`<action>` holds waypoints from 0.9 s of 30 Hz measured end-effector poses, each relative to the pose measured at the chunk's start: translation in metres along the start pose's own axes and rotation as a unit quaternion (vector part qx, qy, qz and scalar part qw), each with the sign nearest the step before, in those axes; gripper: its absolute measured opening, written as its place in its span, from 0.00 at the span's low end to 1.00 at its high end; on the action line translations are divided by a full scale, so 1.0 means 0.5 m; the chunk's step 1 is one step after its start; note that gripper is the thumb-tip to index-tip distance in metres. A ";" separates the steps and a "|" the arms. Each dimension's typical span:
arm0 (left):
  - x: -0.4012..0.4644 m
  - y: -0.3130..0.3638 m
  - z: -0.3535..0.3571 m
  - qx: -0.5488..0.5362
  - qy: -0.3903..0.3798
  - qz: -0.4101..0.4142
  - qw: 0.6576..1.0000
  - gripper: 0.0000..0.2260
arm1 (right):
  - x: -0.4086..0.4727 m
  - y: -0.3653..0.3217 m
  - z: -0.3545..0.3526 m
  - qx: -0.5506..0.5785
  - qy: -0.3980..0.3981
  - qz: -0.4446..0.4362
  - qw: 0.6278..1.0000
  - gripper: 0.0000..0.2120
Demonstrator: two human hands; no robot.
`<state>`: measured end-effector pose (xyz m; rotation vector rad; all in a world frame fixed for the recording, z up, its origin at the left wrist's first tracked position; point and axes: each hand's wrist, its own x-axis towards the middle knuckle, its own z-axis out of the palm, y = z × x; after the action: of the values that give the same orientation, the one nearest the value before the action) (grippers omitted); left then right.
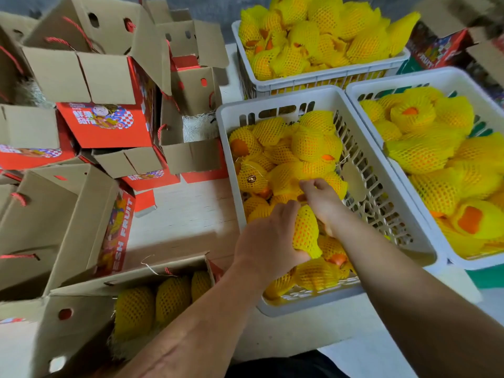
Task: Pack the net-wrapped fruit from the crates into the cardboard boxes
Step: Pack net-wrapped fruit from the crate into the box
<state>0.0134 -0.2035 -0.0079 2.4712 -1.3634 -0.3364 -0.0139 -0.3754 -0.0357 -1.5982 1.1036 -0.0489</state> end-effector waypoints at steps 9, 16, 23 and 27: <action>0.001 -0.002 0.011 -0.042 0.068 -0.019 0.997 0.41 | 0.136 0.019 0.049 -0.575 0.059 -0.266 0.771 0.25; 0.000 -0.001 0.006 -0.089 0.089 -0.006 0.992 0.41 | 0.095 0.014 0.019 -0.543 0.008 -0.322 0.776 0.29; -0.019 -0.015 -0.018 -0.327 0.140 -0.041 0.934 0.39 | -0.059 -0.020 -0.011 -0.125 0.045 -0.234 0.963 0.28; -0.049 -0.006 -0.057 -0.514 0.149 -0.061 0.843 0.33 | -0.165 -0.037 0.000 -0.076 0.086 -0.217 0.969 0.25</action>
<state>0.0127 -0.1768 0.0187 1.5893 -0.6069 -0.5117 -0.0488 -0.3224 0.0201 -1.9806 0.8837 -0.4088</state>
